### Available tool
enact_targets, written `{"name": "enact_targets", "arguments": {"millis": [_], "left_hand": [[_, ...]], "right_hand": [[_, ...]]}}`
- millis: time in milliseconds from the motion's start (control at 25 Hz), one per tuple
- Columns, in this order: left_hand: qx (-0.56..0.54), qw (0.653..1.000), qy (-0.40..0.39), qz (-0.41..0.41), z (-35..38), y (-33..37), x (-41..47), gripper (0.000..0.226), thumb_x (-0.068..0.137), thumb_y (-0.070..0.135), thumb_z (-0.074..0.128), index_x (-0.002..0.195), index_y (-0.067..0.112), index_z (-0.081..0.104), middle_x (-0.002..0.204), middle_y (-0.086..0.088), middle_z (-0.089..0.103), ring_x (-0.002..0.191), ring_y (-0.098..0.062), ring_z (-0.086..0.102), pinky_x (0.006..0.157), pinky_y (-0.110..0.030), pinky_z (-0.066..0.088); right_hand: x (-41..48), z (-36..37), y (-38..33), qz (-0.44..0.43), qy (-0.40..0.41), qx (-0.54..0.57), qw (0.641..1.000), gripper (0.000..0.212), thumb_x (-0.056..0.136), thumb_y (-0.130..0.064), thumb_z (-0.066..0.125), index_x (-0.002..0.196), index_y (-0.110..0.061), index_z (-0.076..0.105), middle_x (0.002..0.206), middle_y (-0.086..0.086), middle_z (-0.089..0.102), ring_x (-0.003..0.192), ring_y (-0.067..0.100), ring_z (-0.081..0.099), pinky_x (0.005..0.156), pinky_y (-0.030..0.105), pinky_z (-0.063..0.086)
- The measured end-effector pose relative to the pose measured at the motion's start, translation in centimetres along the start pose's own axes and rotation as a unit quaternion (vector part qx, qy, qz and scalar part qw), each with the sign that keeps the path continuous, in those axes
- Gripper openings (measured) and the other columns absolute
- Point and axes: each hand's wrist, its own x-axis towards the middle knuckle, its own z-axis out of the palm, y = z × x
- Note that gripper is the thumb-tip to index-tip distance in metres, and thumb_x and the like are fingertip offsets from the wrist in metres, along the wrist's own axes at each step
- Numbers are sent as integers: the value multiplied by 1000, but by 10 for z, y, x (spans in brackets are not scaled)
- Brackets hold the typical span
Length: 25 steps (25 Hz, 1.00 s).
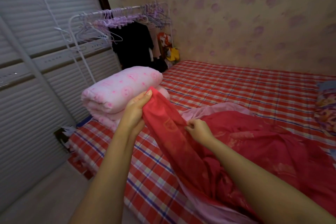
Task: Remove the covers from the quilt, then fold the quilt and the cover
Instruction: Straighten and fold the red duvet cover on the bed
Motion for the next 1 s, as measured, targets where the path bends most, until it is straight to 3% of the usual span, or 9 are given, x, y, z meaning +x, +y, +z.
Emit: {"name": "enact_targets", "arguments": {"millis": [120, 200, 320, 440, 560, 640, 760, 880, 1000], "left_hand": [[-60, 995, 67, -47, -25, 7, 6, 19, 95, 16, 51, 93, 4, 66, 81, -8, 72, 76, -14, 68, 83, -30, 54], [-88, 977, 172, -87, -56, -5, 16, 21, 97, 18, 50, 105, 2, 61, 79, -9, 73, 69, -14, 68, 71, -28, 57], [-1, 964, 248, -96, -93, -44, 31, 29, 96, 13, 50, 124, 5, 53, 118, -13, 60, 96, -21, 59, 89, -33, 48], [152, 969, 157, -115, -83, -64, 42, 27, 96, 12, 50, 122, 6, 56, 122, -14, 58, 101, -23, 57, 98, -35, 42], [300, 949, 76, 62, -39, -40, 46, 21, 98, 15, 47, 114, 13, 61, 116, -4, 62, 106, -11, 56, 93, -19, 41], [300, 945, -58, 115, 1, -20, 34, 24, 100, 19, 43, 100, 14, 67, 96, 3, 66, 90, -1, 59, 84, -12, 44], [356, 911, -157, 136, 28, -19, 28, 31, 95, 29, 53, 89, 4, 70, 79, 4, 66, 72, -1, 55, 71, -26, 47], [397, 896, -148, 134, 16, -33, 34, 16, 92, 20, 60, 85, 13, 73, 78, 5, 72, 69, 5, 58, 66, -14, 46], [402, 899, -134, 107, 4, -35, 33, 19, 90, 18, 61, 82, 5, 73, 74, -4, 72, 65, 1, 56, 63, -15, 46]], "right_hand": [[9, -7, -21, 36, 76, 116, 990, 20, 93, -3, 45, 88, -7, 64, 90, 16, 67, 89, 29, 60, 67, 30, 32], [18, -57, -43, 12, 103, 201, 974, 26, 94, -1, 43, 79, -15, 60, 74, 1, 61, 73, 16, 56, 64, 27, 34], [1, -146, -94, -177, -107, 39, 978, 24, 93, -9, 54, 74, -20, 63, 65, -11, 58, 60, -5, 49, 63, 22, 40], [-25, -177, -133, -281, -168, -149, 933, 14, 93, -19, 56, 83, -20, 66, 78, -3, 65, 70, 1, 53, 69, 22, 43], [-25, -169, -140, -285, -134, -137, 939, 13, 92, -19, 56, 86, -17, 67, 80, -5, 64, 75, 3, 54, 73, 23, 42], [-14, -150, -126, -276, -97, -132, 947, 12, 92, -19, 57, 87, -17, 68, 78, -11, 62, 78, 5, 56, 75, 25, 43], [2, -122, -95, -239, -25, -34, 970, 10, 87, -15, 62, 87, -18, 71, 80, 0, 68, 74, 11, 60, 72, 30, 47], [4, -100, -60, -172, -24, 138, 975, 21, 80, -3, 69, 77, -23, 67, 71, 1, 68, 67, 7, 60, 66, 24, 48], [-3, -77, -35, -132, -42, 181, 974, 21, 78, -2, 72, 73, -22, 68, 76, 5, 71, 70, 7, 64, 70, 21, 52]]}}
